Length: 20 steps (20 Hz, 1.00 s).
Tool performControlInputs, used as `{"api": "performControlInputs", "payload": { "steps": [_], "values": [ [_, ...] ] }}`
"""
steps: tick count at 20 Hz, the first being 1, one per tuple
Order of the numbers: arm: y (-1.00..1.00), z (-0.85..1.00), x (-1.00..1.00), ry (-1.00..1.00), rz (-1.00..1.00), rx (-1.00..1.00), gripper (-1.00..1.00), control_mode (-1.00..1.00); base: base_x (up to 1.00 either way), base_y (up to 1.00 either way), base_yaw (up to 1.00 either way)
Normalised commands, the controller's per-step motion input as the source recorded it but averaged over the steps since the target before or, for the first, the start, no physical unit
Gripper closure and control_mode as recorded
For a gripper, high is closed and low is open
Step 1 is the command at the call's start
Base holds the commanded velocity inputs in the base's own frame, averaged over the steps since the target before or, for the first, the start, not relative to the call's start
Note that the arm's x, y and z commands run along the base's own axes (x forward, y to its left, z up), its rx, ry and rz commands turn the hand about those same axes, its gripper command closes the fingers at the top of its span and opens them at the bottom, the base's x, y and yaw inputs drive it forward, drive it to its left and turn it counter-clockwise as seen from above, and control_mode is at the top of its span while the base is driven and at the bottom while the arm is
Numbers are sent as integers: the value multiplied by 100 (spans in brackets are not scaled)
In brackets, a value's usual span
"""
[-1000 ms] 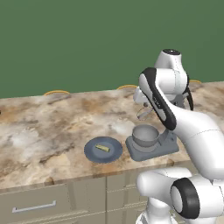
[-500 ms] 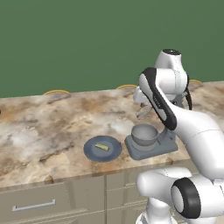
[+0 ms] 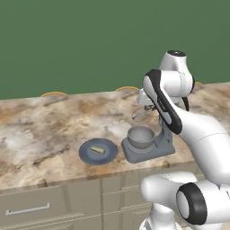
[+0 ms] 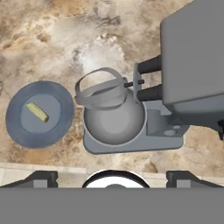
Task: Add butter and sugar cubes to the stand mixer bowl and then turn on the stand mixer to begin making frosting.
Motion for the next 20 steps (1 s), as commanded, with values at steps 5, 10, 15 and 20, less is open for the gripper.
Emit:
{"api": "performControlInputs", "payload": {
  "steps": [5, 10, 15, 20],
  "values": [
    [0, 0, 0, 0, 0, 0, -100, 100, -23, -28, 0],
    [0, 0, 0, 0, 0, 0, -100, 100, -29, -30, -1],
    [0, 0, 0, 0, 0, 0, -100, 100, -27, -33, -1],
    [-5, 0, -3, 0, 0, 0, -100, -100, -17, -24, -1]
  ]
}}
